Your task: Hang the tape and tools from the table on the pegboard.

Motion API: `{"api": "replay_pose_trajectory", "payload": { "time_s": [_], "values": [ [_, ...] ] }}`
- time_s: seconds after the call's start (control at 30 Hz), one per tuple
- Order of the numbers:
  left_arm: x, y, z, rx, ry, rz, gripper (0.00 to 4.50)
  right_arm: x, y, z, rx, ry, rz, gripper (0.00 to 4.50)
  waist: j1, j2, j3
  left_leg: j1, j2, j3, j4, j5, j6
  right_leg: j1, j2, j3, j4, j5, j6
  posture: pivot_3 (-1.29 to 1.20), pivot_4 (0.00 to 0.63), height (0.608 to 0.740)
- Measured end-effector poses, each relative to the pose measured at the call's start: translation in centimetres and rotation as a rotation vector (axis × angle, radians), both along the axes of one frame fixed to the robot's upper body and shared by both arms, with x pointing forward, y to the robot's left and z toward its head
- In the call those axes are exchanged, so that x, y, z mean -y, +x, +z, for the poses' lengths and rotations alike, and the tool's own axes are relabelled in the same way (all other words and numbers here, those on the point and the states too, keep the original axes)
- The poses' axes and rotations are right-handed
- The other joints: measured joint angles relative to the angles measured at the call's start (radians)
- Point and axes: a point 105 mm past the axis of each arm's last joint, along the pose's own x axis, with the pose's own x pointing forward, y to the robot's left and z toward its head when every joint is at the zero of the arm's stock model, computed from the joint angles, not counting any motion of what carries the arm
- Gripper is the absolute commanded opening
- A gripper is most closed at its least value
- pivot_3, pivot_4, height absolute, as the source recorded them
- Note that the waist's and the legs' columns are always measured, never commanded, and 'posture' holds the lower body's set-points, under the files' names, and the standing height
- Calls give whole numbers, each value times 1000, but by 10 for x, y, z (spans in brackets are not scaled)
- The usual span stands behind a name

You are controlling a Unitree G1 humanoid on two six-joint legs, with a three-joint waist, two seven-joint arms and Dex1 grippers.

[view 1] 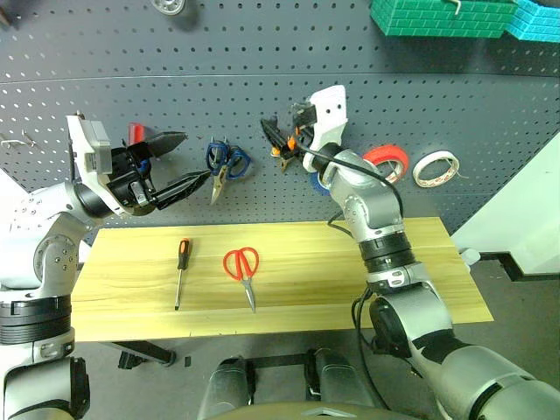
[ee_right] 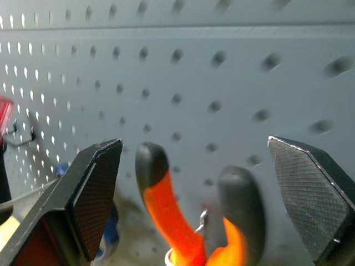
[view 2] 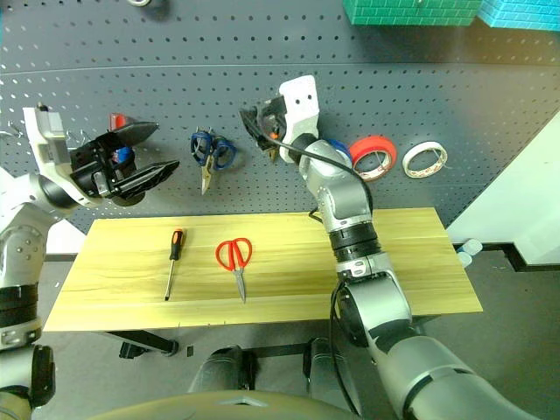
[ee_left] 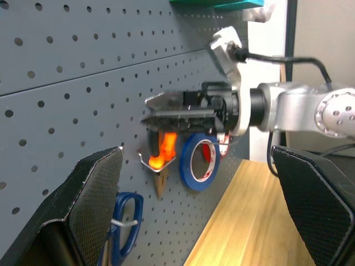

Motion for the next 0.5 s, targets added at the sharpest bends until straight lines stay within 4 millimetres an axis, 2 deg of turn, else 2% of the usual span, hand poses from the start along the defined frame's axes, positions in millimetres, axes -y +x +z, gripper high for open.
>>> {"api": "replay_pose_trajectory", "payload": {
  "time_s": [0.17,0.27,0.37,0.43,0.5],
  "values": [
    [-2,-2,-8,-28,3,-1,4500,15,-33,45,105,65,100,4444,-1,0,0,-2,1,-1,-2,0,0,-3,1,0,0,0,0,104,64,740],
    [-4,-8,-20,-75,16,-8,4500,28,-54,55,104,40,174,4444,0,0,0,-3,1,-1,-3,0,0,-3,1,0,-1,0,0,107,72,740],
    [-5,-16,-30,-111,16,-10,4500,40,-72,50,64,-39,234,4444,1,0,0,-3,1,0,-3,0,0,-3,0,0,-3,-2,2,106,79,740],
    [-7,-22,-38,-135,23,0,4500,46,-81,39,13,-98,271,4444,2,0,0,-3,1,0,-3,0,0,-3,0,0,-3,-2,1,110,88,740],
    [-8,-29,-46,-160,31,11,4500,52,-90,18,-81,-148,317,4444,3,0,0,-3,2,0,-3,0,0,-3,0,-1,-5,-2,1,114,96,740]
  ]
}}
